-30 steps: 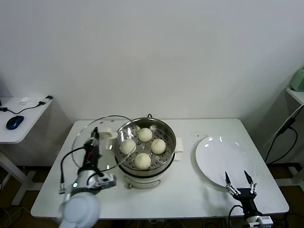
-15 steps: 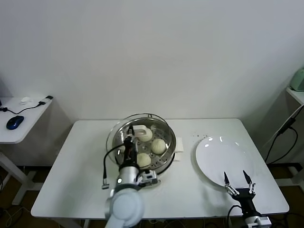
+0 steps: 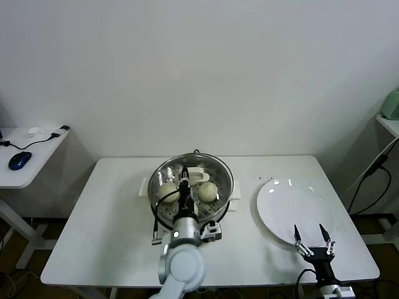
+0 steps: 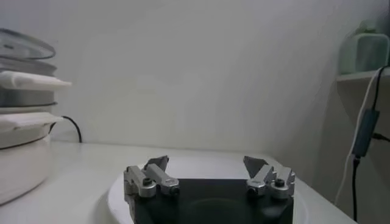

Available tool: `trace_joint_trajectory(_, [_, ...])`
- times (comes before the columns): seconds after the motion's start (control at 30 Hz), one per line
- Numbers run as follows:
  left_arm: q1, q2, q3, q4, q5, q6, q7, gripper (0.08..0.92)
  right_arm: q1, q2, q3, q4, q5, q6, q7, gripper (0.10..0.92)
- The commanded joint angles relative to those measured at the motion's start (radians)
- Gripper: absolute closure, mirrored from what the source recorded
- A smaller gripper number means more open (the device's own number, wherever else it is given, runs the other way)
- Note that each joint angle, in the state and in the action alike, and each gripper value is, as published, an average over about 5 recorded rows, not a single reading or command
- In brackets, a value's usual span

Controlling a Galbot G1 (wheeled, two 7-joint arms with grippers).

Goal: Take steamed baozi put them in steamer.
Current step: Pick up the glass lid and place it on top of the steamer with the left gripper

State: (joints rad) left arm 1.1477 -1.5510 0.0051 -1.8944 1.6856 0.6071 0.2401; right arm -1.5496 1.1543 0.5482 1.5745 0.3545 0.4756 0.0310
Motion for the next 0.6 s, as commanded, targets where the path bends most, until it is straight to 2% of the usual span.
trace_joint_trajectory(0.03, [-0.018, -0.036, 0.036, 0.033, 0.028, 0.014, 0.006, 0.860, 0.006, 0.017, -0.007, -0.001, 0.004, 0.038, 0.002, 0.203])
trace_joint_trajectory(0.6, [-0.009, -0.001, -0.007, 0.062, 0.006, 0.013, -0.038, 0.860, 0.004, 0.029, -0.006, -0.006, -0.004, 0.058, 0.014, 0.203])
